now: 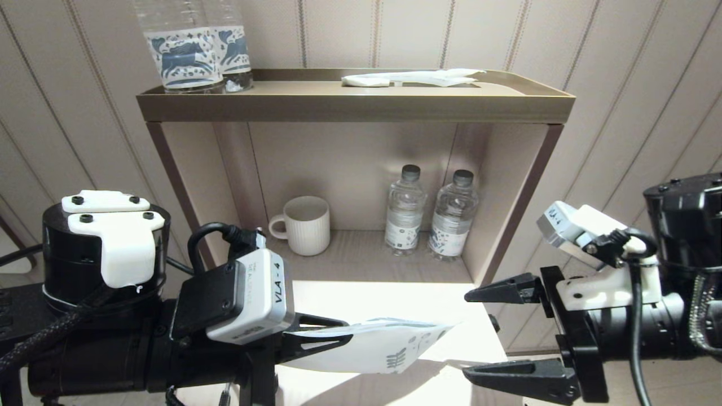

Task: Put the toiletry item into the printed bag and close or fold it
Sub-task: Hand it to the other hand

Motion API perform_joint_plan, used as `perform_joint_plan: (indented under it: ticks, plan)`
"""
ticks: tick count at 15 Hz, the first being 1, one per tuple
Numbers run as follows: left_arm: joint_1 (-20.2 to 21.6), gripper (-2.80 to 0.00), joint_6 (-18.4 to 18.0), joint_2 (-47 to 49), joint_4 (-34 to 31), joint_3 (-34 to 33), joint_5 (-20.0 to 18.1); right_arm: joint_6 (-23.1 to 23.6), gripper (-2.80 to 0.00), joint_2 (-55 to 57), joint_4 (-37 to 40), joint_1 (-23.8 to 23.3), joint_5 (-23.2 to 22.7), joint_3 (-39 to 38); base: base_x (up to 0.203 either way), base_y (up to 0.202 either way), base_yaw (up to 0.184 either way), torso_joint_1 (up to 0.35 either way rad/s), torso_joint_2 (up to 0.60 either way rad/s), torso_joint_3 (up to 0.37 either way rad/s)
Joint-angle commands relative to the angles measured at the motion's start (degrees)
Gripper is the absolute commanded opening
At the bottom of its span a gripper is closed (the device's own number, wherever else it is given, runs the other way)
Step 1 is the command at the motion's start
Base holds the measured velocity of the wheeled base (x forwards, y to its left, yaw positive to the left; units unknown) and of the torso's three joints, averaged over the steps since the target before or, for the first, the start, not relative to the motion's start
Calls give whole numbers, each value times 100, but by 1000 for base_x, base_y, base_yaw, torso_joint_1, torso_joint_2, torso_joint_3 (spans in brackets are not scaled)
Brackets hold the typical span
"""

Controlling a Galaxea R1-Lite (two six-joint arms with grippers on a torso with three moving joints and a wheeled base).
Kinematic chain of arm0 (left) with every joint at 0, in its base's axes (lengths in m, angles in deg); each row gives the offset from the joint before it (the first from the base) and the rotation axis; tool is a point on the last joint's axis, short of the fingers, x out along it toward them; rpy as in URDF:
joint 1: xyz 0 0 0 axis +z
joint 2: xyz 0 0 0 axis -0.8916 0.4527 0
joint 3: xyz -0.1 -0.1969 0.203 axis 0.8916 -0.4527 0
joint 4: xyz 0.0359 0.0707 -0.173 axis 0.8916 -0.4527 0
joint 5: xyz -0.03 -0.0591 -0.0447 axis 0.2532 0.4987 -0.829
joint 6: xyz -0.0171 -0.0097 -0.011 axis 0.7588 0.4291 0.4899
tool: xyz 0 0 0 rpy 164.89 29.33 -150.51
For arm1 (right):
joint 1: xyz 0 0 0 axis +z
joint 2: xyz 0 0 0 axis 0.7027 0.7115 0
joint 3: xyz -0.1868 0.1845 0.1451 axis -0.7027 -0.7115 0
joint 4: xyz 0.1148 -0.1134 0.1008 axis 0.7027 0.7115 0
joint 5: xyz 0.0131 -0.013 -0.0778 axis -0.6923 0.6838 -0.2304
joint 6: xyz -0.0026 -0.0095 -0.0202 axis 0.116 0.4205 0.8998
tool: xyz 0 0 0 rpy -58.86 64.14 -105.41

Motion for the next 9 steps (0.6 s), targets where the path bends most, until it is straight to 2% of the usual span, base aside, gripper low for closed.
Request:
perform_joint_plan:
  ticks: [1,7,9]
  plan:
    - [-2,-280,-16,-20,11,-14,-15,14,0,4,3,-1,-19,16,0,0,0,0,0,0]
    - [7,-280,58,-143,20,-21,-45,77,0,40,-13,-130,-30,-238,0,0,0,0,0,0]
    - [7,-280,116,-159,20,12,-156,478,0,121,-10,-212,-176,-432,0,0,0,0,0,0]
